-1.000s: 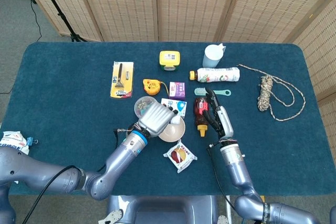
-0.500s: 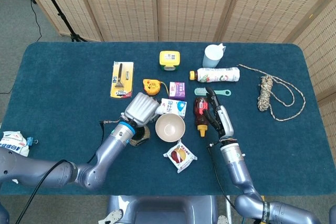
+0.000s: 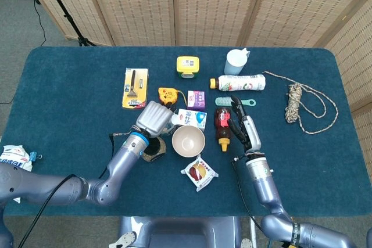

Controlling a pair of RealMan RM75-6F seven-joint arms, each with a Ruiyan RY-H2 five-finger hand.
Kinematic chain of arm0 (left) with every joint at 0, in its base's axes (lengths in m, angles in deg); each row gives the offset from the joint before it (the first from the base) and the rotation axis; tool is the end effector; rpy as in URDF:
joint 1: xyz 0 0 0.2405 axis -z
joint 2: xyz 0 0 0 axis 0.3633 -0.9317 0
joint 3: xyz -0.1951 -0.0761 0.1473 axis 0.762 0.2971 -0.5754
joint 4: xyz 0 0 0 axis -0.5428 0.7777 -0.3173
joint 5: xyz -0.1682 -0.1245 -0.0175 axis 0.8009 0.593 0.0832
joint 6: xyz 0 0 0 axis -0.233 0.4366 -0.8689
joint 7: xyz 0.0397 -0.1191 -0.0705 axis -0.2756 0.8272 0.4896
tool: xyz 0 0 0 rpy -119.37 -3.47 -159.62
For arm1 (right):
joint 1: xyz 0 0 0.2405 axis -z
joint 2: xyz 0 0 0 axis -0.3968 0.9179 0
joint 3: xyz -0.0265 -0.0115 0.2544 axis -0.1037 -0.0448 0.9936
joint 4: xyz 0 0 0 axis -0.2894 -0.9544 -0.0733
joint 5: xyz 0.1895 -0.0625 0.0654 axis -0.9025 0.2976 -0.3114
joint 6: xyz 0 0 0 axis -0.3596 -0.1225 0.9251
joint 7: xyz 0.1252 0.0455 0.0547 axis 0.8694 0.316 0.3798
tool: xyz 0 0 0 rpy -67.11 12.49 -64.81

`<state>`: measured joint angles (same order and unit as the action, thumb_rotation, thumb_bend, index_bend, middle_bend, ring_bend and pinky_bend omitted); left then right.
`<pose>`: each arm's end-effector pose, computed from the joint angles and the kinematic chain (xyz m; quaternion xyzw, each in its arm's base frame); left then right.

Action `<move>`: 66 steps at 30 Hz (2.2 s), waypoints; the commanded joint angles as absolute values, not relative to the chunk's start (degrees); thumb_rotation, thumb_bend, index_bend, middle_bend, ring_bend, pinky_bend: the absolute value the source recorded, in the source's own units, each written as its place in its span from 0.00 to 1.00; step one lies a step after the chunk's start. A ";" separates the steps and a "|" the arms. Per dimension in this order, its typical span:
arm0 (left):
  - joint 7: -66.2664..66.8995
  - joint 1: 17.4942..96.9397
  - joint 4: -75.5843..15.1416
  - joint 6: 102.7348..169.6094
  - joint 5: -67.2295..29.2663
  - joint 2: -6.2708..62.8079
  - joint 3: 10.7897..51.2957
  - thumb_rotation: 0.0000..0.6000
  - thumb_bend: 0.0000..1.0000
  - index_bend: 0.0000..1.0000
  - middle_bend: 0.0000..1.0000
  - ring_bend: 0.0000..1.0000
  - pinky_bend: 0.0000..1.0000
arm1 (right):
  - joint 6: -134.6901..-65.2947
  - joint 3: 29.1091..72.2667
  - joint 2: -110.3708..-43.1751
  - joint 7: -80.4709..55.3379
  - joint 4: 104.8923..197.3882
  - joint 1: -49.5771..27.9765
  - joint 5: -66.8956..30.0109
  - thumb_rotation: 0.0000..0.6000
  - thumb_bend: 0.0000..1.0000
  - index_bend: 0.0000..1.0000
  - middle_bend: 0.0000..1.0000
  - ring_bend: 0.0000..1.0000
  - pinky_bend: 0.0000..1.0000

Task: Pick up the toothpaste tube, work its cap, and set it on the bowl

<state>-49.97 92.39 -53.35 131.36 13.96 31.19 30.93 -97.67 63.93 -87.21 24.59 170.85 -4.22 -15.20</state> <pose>-0.0212 0.3680 -0.0173 -0.8197 -0.2499 -0.2677 0.4403 -0.1410 -0.3202 0.0106 0.2852 -0.7054 0.6325 0.1453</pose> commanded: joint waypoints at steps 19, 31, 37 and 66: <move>-44.63 89.98 -57.46 129.51 12.55 25.55 31.23 0.97 0.78 0.00 0.00 0.00 0.25 | -97.34 64.80 -85.64 25.25 171.28 -4.29 -15.48 0.27 0.00 0.00 0.00 0.00 0.00; -42.65 90.07 -57.78 128.73 10.89 25.40 31.65 0.48 0.38 0.00 0.00 0.00 0.13 | -97.61 64.95 -84.79 25.54 171.29 -3.90 -15.80 0.27 0.00 0.00 0.00 0.00 0.00; -40.50 88.89 -58.75 129.83 9.69 24.08 32.12 0.43 0.35 0.00 0.00 0.00 0.13 | -97.59 64.89 -83.91 25.57 171.19 -3.74 -15.33 0.27 0.00 0.00 0.00 0.00 0.00; -27.87 63.74 -74.16 153.54 -12.60 9.87 25.02 0.94 0.35 0.17 0.06 0.11 0.21 | -99.05 60.68 -75.15 14.34 166.56 -2.90 -10.69 0.88 0.00 0.00 0.00 0.00 0.00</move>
